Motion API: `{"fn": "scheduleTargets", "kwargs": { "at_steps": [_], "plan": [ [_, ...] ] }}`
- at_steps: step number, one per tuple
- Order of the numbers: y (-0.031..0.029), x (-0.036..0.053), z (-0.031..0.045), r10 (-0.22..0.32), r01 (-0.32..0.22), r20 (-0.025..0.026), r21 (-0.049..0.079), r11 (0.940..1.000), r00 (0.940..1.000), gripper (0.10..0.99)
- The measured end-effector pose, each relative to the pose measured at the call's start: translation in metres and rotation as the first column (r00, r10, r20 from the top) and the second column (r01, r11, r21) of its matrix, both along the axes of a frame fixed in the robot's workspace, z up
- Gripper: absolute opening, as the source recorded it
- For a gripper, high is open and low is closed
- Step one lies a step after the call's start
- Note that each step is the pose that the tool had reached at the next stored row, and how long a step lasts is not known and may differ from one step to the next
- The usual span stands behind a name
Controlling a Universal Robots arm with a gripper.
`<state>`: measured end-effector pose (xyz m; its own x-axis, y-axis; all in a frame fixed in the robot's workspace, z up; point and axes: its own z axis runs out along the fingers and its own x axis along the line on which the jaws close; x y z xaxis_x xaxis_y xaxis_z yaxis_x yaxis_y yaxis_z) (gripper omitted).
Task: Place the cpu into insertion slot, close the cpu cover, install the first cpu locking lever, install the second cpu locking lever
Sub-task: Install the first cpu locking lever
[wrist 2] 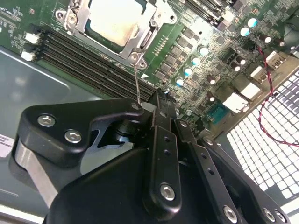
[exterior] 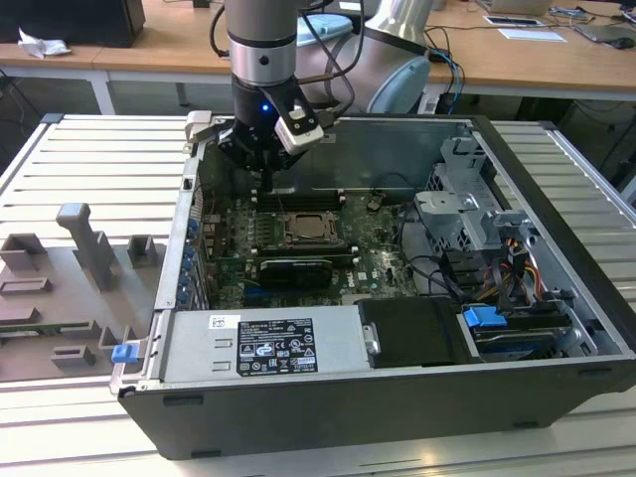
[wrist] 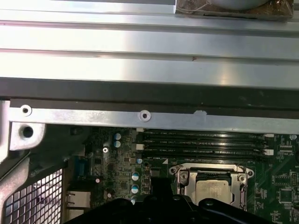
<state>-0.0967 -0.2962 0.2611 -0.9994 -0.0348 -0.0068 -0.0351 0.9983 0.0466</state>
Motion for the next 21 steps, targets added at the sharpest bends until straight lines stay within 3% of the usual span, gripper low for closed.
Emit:
{"fn": "scheduleTargets", "kwargs": {
  "at_steps": [13, 18, 21],
  "plan": [
    [0.0, 0.0305, -0.0005, 0.0, 0.0, -0.0001, 0.0, 1.0, 1.0, 0.106],
    [-0.0002, 0.0348, -0.0008, 0.0, 0.0, 0.0, 0.0, 1.0, 1.0, 0.106],
    [-0.0026, 0.0356, -0.0012, 0.0, 0.0, 0.0002, 0.04, 0.9992, 1.0, 0.106]
  ]
}}
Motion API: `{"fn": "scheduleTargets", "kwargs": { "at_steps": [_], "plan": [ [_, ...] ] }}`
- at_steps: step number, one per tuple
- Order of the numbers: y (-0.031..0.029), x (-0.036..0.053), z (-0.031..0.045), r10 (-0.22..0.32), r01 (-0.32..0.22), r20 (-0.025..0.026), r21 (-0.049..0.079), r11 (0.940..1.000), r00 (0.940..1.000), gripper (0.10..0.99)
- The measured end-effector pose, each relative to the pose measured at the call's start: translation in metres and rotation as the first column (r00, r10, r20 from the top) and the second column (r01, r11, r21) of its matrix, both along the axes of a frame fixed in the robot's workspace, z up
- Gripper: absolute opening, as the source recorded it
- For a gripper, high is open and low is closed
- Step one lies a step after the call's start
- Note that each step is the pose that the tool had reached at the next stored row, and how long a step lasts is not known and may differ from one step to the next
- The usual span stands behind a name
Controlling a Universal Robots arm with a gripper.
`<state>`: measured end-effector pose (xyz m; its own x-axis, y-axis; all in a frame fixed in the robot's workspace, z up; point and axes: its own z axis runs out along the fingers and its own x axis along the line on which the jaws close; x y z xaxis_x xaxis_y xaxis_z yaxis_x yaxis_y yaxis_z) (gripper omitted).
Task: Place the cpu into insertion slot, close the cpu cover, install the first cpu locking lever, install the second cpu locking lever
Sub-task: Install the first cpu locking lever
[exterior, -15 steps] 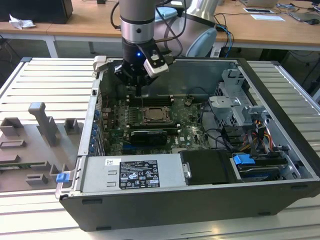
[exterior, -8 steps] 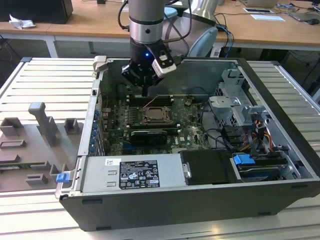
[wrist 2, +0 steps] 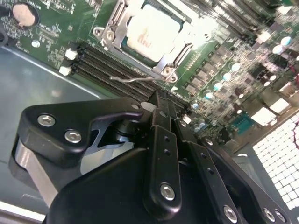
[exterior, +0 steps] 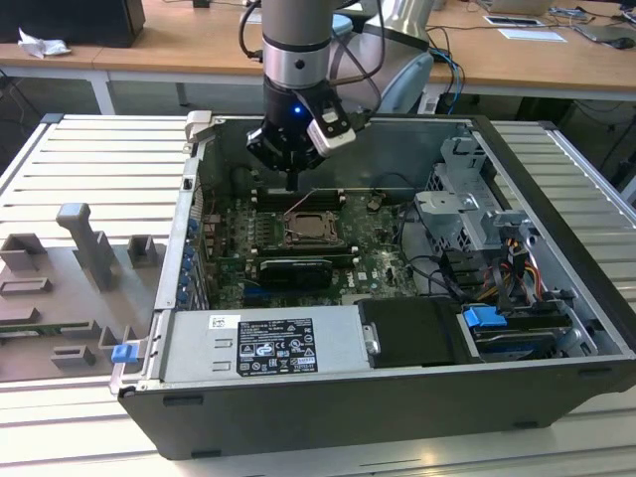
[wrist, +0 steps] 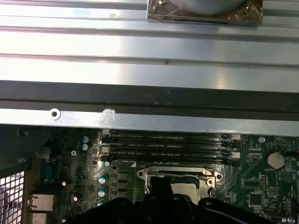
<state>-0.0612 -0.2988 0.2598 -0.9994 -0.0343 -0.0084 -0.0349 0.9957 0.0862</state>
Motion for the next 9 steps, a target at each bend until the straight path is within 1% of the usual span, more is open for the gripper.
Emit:
{"fn": "scheduleTargets", "kwargs": {
  "at_steps": [2, 5, 6, 9],
  "plan": [
    [-0.0022, 0.0, -0.0009, 0.0, 0.0, 0.0018, 0.007, 1.0, 1.0, 0.106],
    [-0.0048, 0.0, -0.0018, 0.0, 0.0, 0.0033, 0.024, 0.9997, 1.0, 0.106],
    [-0.005, 0.0001, -0.0028, 0.0, 0.0, 0.0046, 0.026, 0.9997, 1.0, 0.106],
    [-0.0051, 0.001, -0.0039, 0.0, 0.0, 0.0043, 0.025, 0.9997, 1.0, 0.106]
  ]
}}
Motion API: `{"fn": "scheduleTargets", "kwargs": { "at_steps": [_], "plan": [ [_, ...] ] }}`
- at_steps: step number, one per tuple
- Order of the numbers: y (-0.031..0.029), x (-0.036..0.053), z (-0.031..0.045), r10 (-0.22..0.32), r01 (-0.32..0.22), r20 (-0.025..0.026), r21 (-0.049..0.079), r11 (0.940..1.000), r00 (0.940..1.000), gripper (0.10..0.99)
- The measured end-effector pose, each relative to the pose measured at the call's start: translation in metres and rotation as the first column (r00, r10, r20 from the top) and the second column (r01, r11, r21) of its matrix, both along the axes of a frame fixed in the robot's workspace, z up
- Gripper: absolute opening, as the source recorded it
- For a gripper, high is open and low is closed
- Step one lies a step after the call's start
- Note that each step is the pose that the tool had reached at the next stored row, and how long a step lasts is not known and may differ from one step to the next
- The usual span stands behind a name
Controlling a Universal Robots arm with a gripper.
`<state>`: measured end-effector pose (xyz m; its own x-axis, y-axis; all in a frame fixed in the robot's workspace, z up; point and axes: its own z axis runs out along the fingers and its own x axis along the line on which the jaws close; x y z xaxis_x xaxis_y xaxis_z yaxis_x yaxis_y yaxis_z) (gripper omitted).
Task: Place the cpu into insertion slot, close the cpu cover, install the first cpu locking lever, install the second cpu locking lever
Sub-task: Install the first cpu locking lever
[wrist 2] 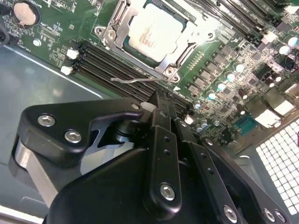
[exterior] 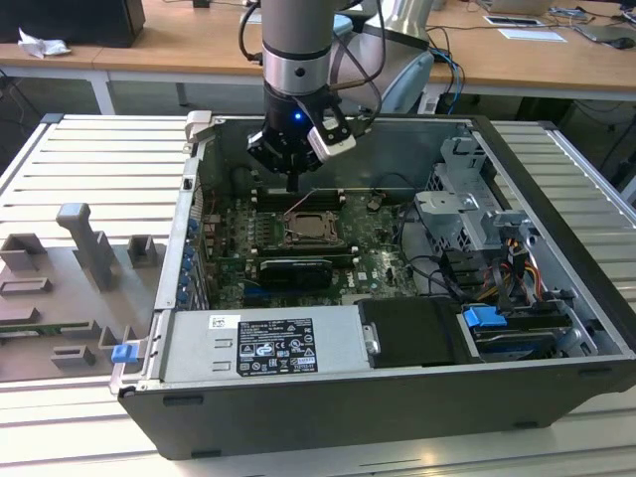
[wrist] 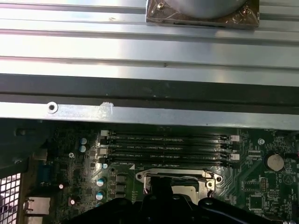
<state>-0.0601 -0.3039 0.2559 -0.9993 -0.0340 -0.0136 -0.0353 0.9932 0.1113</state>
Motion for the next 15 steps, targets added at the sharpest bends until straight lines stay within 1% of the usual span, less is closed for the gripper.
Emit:
{"fn": "scheduleTargets", "kwargs": {
  "at_steps": [3, 4, 6, 10, 13, 15],
  "plan": [
    [0.0, 0.0048, -0.0032, 0.0, 0.0, 0.0001, 0.0, 1.0, 1.0, 0.106],
    [0.0004, 0.0096, -0.0057, 0.0, 0.0, 0.0, -0.002, 1.0, 1.0, 0.106],
    [0.002, 0.0153, -0.008, 0.0, 0.0, 0.0001, -0.002, 1.0, 1.0, 0.106],
    [0.0053, 0.0172, -0.0107, 0.008, -0.008, 0.0001, -0.002, 1.0, 1.0, 0.106],
    [0.0091, 0.0177, -0.013, 0.01, -0.01, 0.0001, -0.002, 1.0, 1.0, 0.106],
    [0.0106, 0.0187, -0.0157, 0.01, -0.01, 0.0, -0.001, 1.0, 1.0, 0.106]
  ]
}}
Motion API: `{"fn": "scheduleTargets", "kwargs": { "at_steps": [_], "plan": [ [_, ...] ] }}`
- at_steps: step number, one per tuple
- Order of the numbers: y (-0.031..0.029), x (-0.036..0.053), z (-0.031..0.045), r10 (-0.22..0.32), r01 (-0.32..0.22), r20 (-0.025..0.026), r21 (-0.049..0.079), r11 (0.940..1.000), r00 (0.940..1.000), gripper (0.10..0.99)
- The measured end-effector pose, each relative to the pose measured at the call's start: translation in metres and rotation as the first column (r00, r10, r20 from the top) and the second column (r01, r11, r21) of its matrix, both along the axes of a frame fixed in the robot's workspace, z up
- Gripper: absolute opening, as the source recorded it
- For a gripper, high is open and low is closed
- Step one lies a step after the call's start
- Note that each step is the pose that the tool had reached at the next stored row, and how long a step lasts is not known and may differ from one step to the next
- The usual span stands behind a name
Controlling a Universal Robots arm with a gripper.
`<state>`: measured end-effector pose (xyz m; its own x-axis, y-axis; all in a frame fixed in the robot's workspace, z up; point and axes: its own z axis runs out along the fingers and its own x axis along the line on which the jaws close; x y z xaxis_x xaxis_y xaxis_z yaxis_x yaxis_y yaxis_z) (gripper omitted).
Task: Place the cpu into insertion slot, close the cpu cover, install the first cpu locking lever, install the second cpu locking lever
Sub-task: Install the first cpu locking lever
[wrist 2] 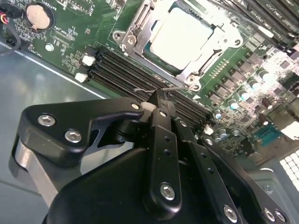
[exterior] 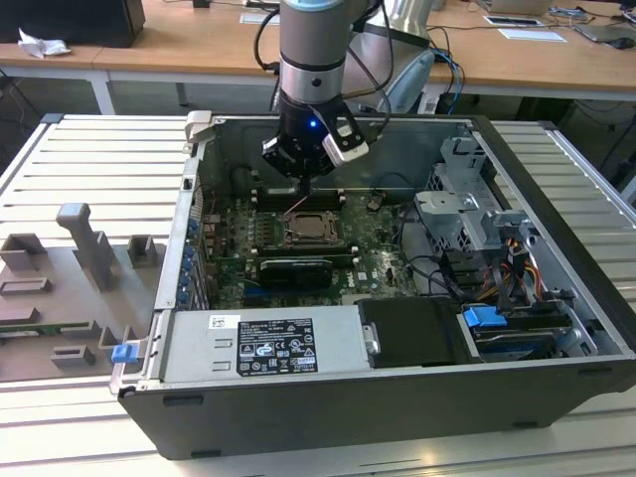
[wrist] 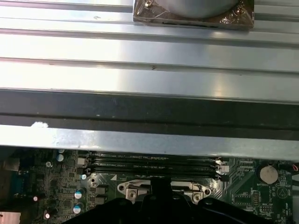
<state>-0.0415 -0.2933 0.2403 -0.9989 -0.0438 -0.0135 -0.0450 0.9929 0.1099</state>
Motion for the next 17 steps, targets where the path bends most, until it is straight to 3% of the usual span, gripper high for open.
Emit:
{"fn": "scheduleTargets", "kwargs": {
  "at_steps": [4, 17],
  "plan": [
    [0.0001, 0.003, -0.0033, 0.0, 0.0, -0.0001, 0.0, 1.0, 1.0, 0.106],
    [0.0035, 0.0201, -0.0244, 0.0, 0.0, -0.0047, 0.0, 1.0, 1.0, 0.106]
  ]
}}
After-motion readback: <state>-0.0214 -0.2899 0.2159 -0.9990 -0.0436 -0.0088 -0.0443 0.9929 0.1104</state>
